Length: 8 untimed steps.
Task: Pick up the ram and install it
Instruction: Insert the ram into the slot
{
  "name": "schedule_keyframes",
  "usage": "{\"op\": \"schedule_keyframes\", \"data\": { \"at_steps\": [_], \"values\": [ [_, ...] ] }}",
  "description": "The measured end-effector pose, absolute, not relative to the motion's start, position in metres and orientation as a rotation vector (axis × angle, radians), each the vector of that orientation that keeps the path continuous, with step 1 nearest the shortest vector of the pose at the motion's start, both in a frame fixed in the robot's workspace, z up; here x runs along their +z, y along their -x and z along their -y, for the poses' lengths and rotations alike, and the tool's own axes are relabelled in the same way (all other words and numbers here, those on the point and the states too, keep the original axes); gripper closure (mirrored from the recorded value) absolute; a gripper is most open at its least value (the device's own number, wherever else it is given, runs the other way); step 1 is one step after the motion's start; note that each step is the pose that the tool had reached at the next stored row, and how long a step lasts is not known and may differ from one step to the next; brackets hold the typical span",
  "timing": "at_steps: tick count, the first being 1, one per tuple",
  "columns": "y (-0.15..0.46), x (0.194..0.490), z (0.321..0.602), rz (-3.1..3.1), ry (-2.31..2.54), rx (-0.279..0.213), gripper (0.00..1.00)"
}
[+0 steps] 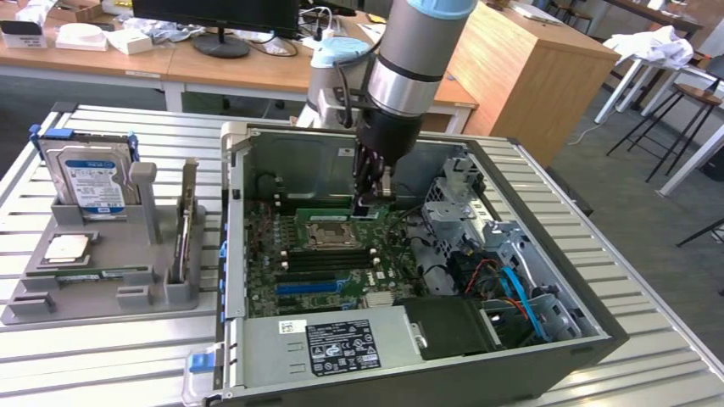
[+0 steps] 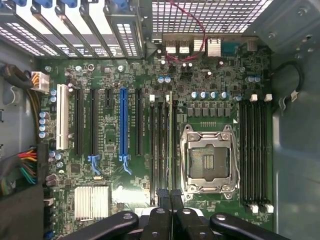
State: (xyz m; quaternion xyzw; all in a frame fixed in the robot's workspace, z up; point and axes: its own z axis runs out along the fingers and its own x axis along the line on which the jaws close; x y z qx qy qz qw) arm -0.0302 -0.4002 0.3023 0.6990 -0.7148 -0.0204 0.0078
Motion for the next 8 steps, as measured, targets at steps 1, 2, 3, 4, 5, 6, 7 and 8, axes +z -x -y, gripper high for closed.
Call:
{"op": "schedule_keyframes", "data": {
  "at_steps": [1, 2, 3, 4, 5, 6, 7, 8],
  "values": [
    [0.0302, 0.3009, 0.4002, 2.235, -2.185, -0.064, 0.89],
    [0.0302, 0.2995, 0.4002, 2.235, -2.185, -0.064, 0.89],
    [0.0302, 0.2982, 0.4002, 2.235, -2.185, -0.064, 0.89],
    [0.0302, 0.2967, 0.4002, 2.234, -2.185, -0.064, 0.89],
    [0.0302, 0.2953, 0.4002, 2.235, -2.185, -0.064, 0.89],
    [0.0302, 0.2938, 0.4002, 2.235, -2.185, -0.064, 0.89],
    [0.0302, 0.2924, 0.4002, 2.235, -2.185, -0.064, 0.89],
    [0.0302, 0.2912, 0.4002, 2.235, -2.185, -0.064, 0.89]
  ]
}}
